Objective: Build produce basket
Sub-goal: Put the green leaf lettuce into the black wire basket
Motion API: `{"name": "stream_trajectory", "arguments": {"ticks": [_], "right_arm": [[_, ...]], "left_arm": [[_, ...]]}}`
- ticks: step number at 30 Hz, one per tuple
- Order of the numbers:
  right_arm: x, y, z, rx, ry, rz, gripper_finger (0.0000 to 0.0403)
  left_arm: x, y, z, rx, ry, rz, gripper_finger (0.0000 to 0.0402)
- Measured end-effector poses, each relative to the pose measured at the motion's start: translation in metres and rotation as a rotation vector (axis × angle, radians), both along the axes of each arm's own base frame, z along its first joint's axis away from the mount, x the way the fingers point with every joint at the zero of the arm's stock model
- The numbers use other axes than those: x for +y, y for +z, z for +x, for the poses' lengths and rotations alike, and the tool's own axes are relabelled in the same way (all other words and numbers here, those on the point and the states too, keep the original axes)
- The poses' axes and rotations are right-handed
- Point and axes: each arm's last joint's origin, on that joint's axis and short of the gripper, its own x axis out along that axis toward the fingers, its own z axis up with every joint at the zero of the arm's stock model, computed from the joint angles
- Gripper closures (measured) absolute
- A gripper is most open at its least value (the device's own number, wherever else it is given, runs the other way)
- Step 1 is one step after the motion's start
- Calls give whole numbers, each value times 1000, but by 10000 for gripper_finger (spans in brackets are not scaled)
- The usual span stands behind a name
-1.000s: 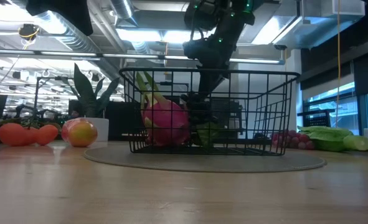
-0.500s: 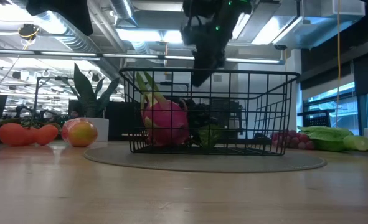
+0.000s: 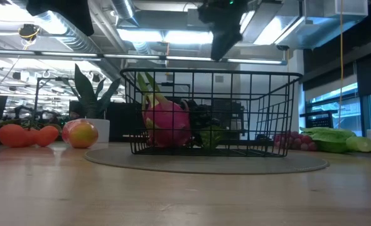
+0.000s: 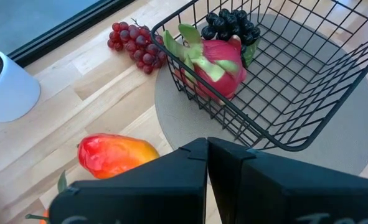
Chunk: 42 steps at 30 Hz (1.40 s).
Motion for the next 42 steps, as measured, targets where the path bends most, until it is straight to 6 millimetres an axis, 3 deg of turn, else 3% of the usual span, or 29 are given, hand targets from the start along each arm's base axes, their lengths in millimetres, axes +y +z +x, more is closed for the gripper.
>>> {"name": "stream_trajectory", "arguments": {"ticks": [10,18,21,27,37,42], "right_arm": [[-9,28,-65,164,-245,-39,277],[-11,62,-114,51,-309,-3,283],[-12,63,-131,18,-362,40,282],[-16,34,-155,-9,-397,196,282],[-30,-25,-157,9,-537,249,282],[-30,-34,-157,21,-555,264,282]], "left_arm": [[18,0,8,-7,93,15,401],[44,2,24,12,119,-10,401],[55,2,27,9,161,-37,401],[77,0,31,36,214,-138,401],[98,-1,27,78,281,-274,401],[104,-1,16,141,316,-315,401]]}}
